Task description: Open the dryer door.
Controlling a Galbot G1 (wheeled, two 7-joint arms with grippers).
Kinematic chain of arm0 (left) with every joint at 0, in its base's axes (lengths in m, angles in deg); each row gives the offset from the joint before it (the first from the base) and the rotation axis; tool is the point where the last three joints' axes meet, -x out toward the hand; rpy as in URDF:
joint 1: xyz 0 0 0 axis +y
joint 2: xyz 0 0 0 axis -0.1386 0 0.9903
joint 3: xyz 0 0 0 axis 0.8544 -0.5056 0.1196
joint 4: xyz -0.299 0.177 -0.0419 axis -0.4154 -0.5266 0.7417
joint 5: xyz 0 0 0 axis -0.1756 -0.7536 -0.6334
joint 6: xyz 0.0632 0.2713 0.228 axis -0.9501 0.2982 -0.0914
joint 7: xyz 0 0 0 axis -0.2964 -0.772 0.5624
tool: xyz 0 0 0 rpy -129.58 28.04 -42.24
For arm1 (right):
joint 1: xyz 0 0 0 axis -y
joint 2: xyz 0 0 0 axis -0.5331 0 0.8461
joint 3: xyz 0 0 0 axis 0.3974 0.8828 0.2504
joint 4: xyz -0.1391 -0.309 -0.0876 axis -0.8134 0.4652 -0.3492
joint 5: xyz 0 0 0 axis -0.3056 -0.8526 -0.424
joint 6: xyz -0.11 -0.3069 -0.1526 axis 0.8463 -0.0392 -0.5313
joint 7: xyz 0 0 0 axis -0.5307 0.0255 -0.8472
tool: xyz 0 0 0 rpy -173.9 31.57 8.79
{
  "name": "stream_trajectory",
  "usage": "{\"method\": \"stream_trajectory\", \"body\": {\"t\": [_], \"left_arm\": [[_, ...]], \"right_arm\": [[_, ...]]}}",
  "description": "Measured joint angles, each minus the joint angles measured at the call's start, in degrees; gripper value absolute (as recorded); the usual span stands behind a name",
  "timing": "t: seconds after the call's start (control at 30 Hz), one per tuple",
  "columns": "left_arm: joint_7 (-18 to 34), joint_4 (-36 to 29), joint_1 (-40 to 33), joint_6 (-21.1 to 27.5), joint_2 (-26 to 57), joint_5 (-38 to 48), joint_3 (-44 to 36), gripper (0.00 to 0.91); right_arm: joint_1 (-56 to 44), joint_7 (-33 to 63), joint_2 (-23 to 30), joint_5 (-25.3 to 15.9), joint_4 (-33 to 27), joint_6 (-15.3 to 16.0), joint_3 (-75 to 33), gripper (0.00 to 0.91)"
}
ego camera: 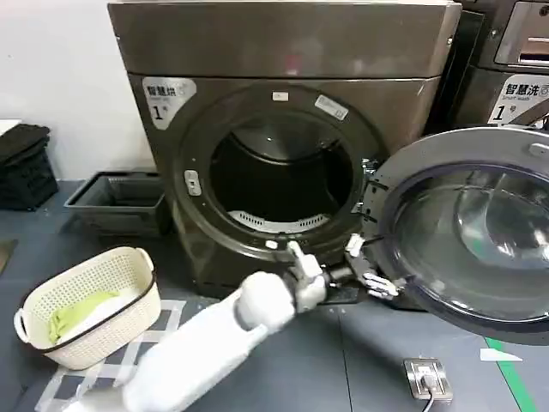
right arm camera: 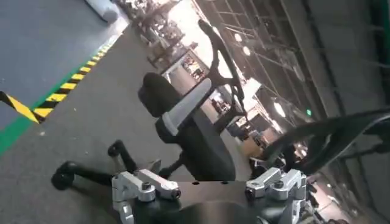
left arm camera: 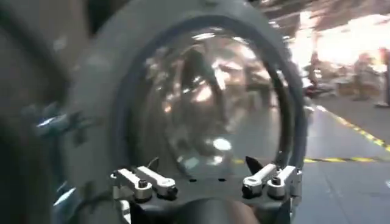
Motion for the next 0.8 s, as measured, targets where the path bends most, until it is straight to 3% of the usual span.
{"method": "stream_trajectory", "body": {"t": [0.2,0.4,0.8], "left_arm": [[5.78,-10.86,9.56,7.56,8.89,8.71,10.12,0.907],[10.6,-18.83,22.44,11.51,17.28,15.28,24.66,0.907],[25.04,-18.65,32.59,23.75,26.78,35.65,45.31,0.907]], "right_arm": [[0.45,-0.99,0.07,-0.13,-0.4,-1.75,0.4,0.907],[1.0,-1.84,0.05,-0.22,0.6,-2.16,0.71,0.907],[1.44,-4.82,0.4,0.46,1.8,-3.98,0.43,0.907]]}}
